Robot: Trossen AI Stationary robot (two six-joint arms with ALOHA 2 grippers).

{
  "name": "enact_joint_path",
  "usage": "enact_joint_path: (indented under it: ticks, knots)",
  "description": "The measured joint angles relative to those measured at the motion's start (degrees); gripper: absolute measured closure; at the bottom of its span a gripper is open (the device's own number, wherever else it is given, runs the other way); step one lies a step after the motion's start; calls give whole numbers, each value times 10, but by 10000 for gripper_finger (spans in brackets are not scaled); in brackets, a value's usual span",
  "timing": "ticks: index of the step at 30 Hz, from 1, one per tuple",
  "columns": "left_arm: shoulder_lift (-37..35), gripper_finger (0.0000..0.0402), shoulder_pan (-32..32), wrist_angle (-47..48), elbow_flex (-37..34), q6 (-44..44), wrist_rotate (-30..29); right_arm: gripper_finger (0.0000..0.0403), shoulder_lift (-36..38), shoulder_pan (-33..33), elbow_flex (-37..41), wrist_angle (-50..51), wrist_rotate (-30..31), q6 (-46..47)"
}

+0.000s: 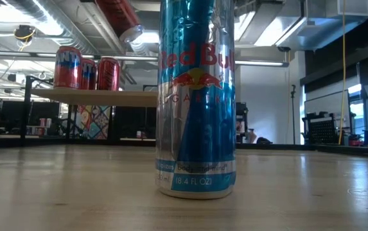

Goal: Place canned beverage on shelf
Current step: Put the red black soda can on the shelf aligned with the other red black soda can

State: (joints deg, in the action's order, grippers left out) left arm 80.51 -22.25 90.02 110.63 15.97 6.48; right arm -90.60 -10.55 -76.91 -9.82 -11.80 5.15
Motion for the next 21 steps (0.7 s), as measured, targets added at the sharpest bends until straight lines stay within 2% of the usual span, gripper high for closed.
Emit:
enact_joint_path:
  ticks: [5, 7, 14, 21]
  knots:
    - [0, 135, 12, -2, 0, 1, 3, 350, -58, -8, -48, -5, -14, -9]
    - [0, 135, 17, -7, 0, 2, 5, 388, -77, -11, -56, -2, -14, -10]
    - [0, 135, 26, -20, 0, 2, 2, 354, -111, -11, -60, -6, -13, -20]
    - [0, 135, 26, -22, 0, 1, -18, 367, -124, -11, -60, -22, -13, -20]
